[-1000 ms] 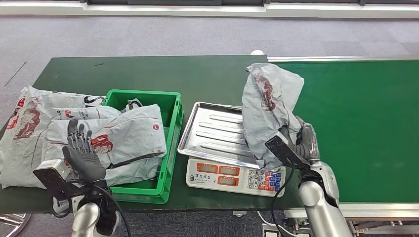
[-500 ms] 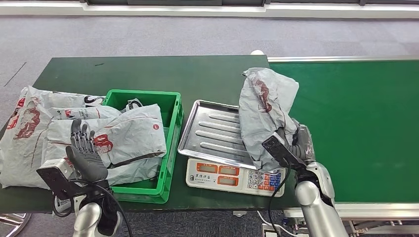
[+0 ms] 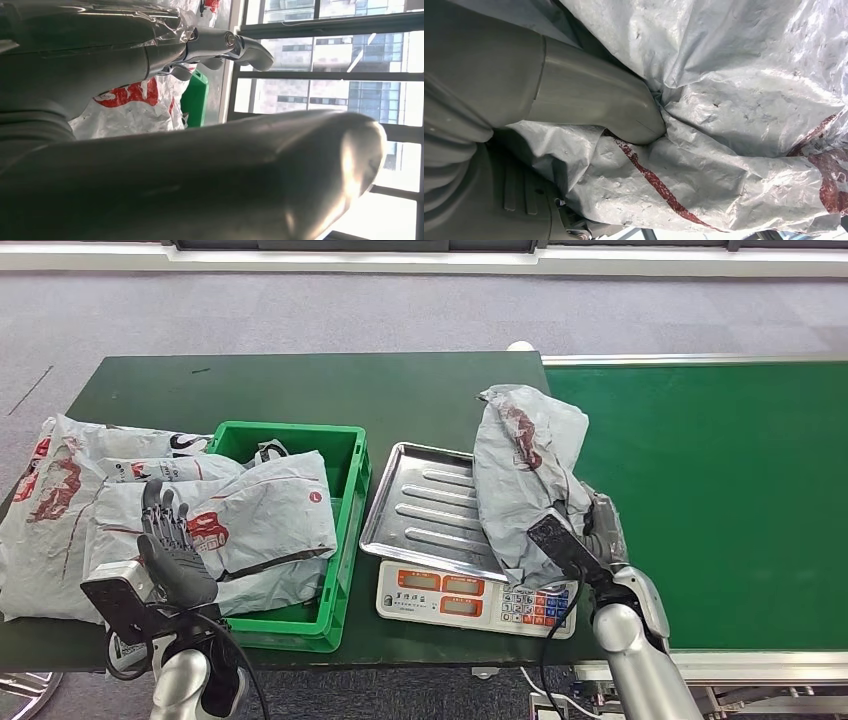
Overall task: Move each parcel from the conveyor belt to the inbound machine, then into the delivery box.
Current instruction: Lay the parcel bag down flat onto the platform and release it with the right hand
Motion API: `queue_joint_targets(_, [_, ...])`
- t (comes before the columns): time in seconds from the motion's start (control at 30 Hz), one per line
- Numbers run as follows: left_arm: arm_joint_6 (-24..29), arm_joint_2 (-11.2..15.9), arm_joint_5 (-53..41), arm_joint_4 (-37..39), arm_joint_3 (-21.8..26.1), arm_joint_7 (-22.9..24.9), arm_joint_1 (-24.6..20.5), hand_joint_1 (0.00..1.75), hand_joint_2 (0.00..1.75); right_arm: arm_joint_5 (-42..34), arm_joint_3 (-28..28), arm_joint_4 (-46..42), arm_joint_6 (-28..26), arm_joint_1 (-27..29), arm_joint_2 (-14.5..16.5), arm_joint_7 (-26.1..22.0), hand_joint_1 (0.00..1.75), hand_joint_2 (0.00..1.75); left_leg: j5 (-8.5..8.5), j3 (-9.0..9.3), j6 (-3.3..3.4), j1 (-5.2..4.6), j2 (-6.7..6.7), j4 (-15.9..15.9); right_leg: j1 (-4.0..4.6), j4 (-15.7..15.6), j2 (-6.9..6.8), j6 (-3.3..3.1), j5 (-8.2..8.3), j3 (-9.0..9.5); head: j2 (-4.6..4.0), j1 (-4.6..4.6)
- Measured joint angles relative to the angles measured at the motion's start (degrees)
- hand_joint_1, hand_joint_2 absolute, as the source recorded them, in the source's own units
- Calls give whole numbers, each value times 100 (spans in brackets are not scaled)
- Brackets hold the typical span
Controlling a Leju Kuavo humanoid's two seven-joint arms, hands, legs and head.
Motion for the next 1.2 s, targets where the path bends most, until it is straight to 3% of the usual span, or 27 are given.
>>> queue_joint_targets(0.33, [97, -2, -9, 5, -60, -1, -45, 0, 0, -609, 153, 187, 81, -48, 0, -142, 175, 175, 0, 0, 0, 0, -1, 0, 0, 0, 0, 0, 0, 0, 0, 0])
queue_joint_targets(0.5, [-37, -17, -27, 144, -148, 63, -288, 0, 0, -1913, 167, 240, 1119, -35, 83, -764, 173, 175, 0, 1, 0, 0, 0, 1, 0, 0, 0, 0, 1, -1, 0, 0])
queue_joint_targets(0.6, [-49, -41, -42, 305, -210, 72, -473, 0, 0, -2408, 220, 290, 1427, -26, 183, -989, 169, 175, 1, 3, 0, 0, 1, 0, 1, 0, 2, -1, 1, 0, 0, 0])
queue_joint_targets(1.03, [-49, -49, -42, 526, -239, 68, -543, 0, 0, -2668, 252, 421, 1531, -5, 214, -1093, 173, 175, 0, 1, 0, -1, 1, 0, -1, 0, 3, 0, 0, -1, 0, 0])
queue_joint_targets(1.1, [-49, -49, -42, 533, -239, 68, -549, 0, 0, -2668, 252, 425, 1531, -4, 214, -1095, 166, 175, 0, 2, 0, 0, 2, 0, 0, 0, 4, -1, 1, -2, 0, 0])
queue_joint_targets(1.2, [-49, -49, -42, 557, -241, 68, -561, 0, 0, -2674, 254, 425, 1531, 1, 214, -1097, 116, 175, 1, 2, 0, 0, 2, 0, 0, 0, 3, -1, 1, -1, 0, 0])
